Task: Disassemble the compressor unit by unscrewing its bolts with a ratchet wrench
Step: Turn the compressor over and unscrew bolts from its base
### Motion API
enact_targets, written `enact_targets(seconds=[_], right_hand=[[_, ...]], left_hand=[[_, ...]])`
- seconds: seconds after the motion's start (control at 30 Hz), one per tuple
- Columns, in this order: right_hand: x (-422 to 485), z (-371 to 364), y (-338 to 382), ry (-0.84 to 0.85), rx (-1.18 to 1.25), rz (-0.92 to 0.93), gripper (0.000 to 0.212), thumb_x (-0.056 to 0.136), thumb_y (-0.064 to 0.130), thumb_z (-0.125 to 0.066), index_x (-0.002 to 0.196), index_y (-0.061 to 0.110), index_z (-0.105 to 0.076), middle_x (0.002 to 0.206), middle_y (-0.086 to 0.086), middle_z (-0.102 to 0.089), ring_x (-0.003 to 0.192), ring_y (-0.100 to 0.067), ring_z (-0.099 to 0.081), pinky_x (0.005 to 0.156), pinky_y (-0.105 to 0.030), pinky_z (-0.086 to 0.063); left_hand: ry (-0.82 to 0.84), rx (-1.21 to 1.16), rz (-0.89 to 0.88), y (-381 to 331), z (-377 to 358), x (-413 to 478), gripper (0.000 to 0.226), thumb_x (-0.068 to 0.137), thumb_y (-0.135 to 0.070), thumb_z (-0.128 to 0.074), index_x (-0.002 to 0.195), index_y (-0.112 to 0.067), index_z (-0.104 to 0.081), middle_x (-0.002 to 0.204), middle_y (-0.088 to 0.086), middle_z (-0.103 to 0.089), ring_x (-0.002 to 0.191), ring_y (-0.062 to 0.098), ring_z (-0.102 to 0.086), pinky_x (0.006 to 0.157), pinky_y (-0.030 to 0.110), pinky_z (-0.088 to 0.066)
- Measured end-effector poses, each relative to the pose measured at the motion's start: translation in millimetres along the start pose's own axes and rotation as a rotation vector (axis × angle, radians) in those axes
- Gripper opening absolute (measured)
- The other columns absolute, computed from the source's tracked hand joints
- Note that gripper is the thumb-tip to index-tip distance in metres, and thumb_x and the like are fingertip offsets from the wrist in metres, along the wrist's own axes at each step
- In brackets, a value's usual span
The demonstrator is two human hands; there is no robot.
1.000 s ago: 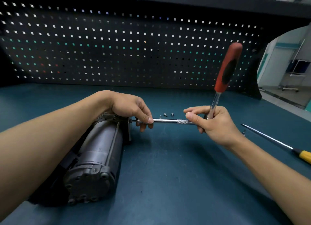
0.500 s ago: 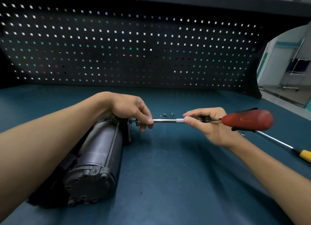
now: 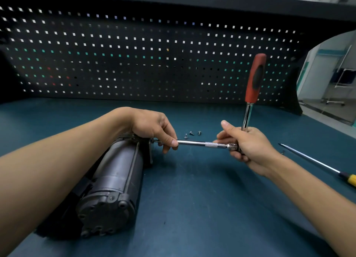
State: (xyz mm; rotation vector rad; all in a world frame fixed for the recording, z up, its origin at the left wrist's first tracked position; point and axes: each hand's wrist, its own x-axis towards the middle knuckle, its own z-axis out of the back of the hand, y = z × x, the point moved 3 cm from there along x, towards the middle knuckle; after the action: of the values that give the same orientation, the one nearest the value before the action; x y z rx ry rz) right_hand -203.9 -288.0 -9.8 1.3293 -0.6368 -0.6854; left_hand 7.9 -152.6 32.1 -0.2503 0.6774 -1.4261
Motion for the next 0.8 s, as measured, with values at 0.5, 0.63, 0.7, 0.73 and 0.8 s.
enact_targets(seconds=[0.5,0.63,0.7,0.73,0.8], right_hand=[[2.3,2.5,-6.8,0.066,0.174,-0.182,0.043,0.09,0.052,-0.064,0.092,0.009,-0.064,0.081,-0.006,-0.073,0.031,-0.006,-0.028,0.031,-0.014,-0.018],[2.3,2.7,-6.9,0.072,0.185,-0.202,0.041,0.092,0.051,-0.062,0.089,0.01,-0.065,0.075,-0.004,-0.068,0.031,-0.007,-0.028,0.031,-0.014,-0.017],[2.6,2.2,-6.9,0.081,0.201,-0.215,0.04,0.093,0.049,-0.061,0.087,0.011,-0.066,0.077,-0.005,-0.065,0.03,-0.006,-0.028,0.03,-0.014,-0.017],[2.6,1.9,-6.8,0.087,0.21,-0.223,0.039,0.094,0.049,-0.06,0.088,0.011,-0.065,0.077,-0.005,-0.063,0.03,-0.006,-0.028,0.029,-0.014,-0.017],[2.2,1.5,-6.4,0.102,0.235,-0.241,0.038,0.095,0.048,-0.058,0.09,0.01,-0.063,0.073,-0.004,-0.061,0.029,-0.006,-0.028,0.028,-0.014,-0.017]], left_hand=[[0.006,-0.036,-0.003,0.4,-0.3,-0.8,0.03,0.08,-0.047,-0.069,0.093,-0.022,-0.077,0.079,-0.006,-0.075,0.074,0.004,-0.058,0.069,0.009,-0.041],[0.014,-0.029,-0.003,-0.5,-0.3,-0.8,0.026,0.081,-0.046,-0.069,0.091,-0.023,-0.077,0.079,-0.006,-0.075,0.075,0.004,-0.058,0.071,0.01,-0.042],[0.007,-0.024,0.003,0.1,-0.1,-0.8,0.02,0.086,-0.041,-0.069,0.091,-0.023,-0.077,0.079,-0.006,-0.075,0.075,0.004,-0.058,0.07,0.009,-0.041],[0.002,-0.021,0.005,0.5,-0.1,-0.8,0.018,0.088,-0.039,-0.069,0.091,-0.023,-0.077,0.079,-0.007,-0.075,0.074,0.004,-0.057,0.069,0.008,-0.041],[-0.005,-0.019,0.006,0.9,0.3,-0.8,0.016,0.089,-0.036,-0.069,0.091,-0.023,-0.077,0.079,-0.007,-0.075,0.073,0.003,-0.057,0.067,0.008,-0.04]])
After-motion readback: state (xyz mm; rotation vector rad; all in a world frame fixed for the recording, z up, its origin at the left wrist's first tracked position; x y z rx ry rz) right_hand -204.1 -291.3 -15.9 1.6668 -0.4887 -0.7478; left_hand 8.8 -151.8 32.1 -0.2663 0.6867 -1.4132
